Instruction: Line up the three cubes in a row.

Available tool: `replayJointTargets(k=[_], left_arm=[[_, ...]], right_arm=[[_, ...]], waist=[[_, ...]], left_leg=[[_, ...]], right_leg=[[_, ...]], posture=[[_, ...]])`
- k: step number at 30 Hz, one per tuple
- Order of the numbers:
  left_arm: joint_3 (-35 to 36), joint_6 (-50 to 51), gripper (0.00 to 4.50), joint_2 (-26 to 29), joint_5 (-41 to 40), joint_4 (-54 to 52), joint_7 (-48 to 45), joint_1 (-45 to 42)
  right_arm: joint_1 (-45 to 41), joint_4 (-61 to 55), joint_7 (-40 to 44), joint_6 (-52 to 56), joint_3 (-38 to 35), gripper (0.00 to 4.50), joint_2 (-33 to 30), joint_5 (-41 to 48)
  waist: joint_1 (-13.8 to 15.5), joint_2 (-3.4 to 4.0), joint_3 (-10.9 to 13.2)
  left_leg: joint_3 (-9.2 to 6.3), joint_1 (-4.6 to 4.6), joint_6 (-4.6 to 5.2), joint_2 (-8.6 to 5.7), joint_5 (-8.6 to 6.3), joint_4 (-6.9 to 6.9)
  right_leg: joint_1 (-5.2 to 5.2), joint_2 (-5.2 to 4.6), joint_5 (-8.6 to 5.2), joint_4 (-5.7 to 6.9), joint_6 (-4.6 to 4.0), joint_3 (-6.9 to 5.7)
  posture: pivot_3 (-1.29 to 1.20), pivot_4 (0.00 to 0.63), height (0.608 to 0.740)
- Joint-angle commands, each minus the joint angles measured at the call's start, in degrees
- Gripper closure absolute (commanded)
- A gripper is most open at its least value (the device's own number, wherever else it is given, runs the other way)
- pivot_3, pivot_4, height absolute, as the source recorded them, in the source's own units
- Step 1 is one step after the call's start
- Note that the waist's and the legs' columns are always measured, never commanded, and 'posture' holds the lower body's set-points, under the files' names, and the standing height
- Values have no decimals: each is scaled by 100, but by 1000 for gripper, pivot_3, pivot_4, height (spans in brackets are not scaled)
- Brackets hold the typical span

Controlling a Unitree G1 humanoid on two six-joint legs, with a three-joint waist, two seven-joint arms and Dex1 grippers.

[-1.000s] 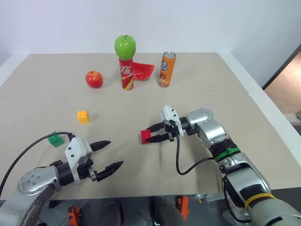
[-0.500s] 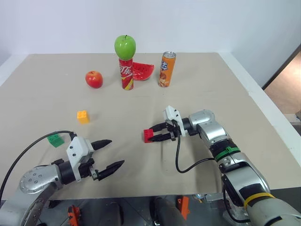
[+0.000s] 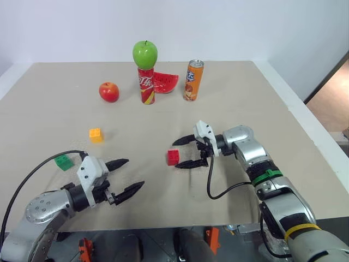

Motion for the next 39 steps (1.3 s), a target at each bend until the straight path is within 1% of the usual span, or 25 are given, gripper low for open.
replayJointTargets(k=[1, 3, 6, 9, 11, 14, 18, 21, 25, 30, 35, 39], left_arm=[[692, -57, 0, -332, -166, -45, 703, 51], [1029, -29, 0, -624, -198, -27, 1234, 16], [1293, -74, 0, -919, -78, -90, 1789, 10], [1686, -298, 0, -1543, 336, -311, 2884, 104], [1843, -323, 0, -1788, 658, -333, 3389, 182], [1850, -352, 0, -2107, 1016, -136, 3921, 212], [1669, -422, 0, -2452, 1431, 80, 4447, 15], [1514, -464, 0, -2696, 1616, 211, 4704, -154], [1256, -511, 0, -2850, 1763, 393, 4783, -281], [1080, -511, 0, -2853, 1890, 498, 4766, -313], [1116, -539, 0, -2913, 1894, 730, 4851, -419], [1103, -563, 0, -2846, 1926, 956, 4789, -553]], right_arm=[[31, -752, -159, 287, -350, 24, -65, 303], [91, -1114, -342, 486, -487, 24, -69, 421], [189, -1498, -527, 710, -590, 24, -69, 545], [394, -2014, -729, 809, -596, 24, -96, 581], [469, -2187, -732, 914, -560, 24, -120, 620], [536, -2340, -678, 1008, -513, 24, -108, 702], [562, -2359, -596, 888, -391, 24, -105, 644], [471, -2267, -575, 813, -352, 24, -55, 624], [371, -2170, -570, 745, -323, 24, -12, 587], [288, -2080, -558, 688, -306, 24, 8, 561], [224, -2197, -472, 981, -396, 24, 124, 882], [209, -2196, -455, 943, -356, 24, 151, 833]], waist=[[3, 0, 0], [2, 0, 0], [6, -1, -1], [5, -3, -1], [4, -3, -2], [6, -4, -2], [6, -6, -3], [7, -8, -4], [7, -8, -5], [3, -9, -5], [3, -9, -5], [5, -9, -5]], left_leg=[[-3, 0, 0, 0, 0, 0], [-5, 0, 0, 2, 0, 0], [-10, 0, 0, 1, 0, 2], [-9, 1, -1, -3, 0, 5], [-5, 0, -1, -4, 0, 5], [-6, 0, -1, -7, 0, 5], [-12, 7, -1, -8, 3, 9], [-11, 8, -1, -11, 8, 12], [-7, 8, -2, -12, 9, 13], [-7, 8, -1, -10, 8, 10], [-7, 7, -1, -10, 8, 10], [-9, 7, -1, -10, 9, 11]], right_leg=[[1, 0, -1, 0, -1, -3], [1, 1, -1, 2, -1, -4], [3, 2, 1, 3, -2, -6], [8, -2, 2, 1, 0, -5], [7, -4, 3, 0, 2, -1], [7, -4, 3, 1, 3, 0], [14, -1, 9, 1, 4, -5], [18, -2, 18, 1, 10, -3], [17, -1, 20, 0, 11, 1], [14, 2, 19, 0, 9, 1], [14, 1, 19, 0, 9, 2], [15, 2, 22, 0, 8, -1]], posture=[[0, 150, 740], [0, 150, 740], [0, 150, 740], [0, 150, 740], [0, 150, 740], [0, 150, 740], [0, 150, 740], [0, 150, 740], [0, 150, 740], [0, 150, 740], [0, 150, 740], [0, 150, 740]])
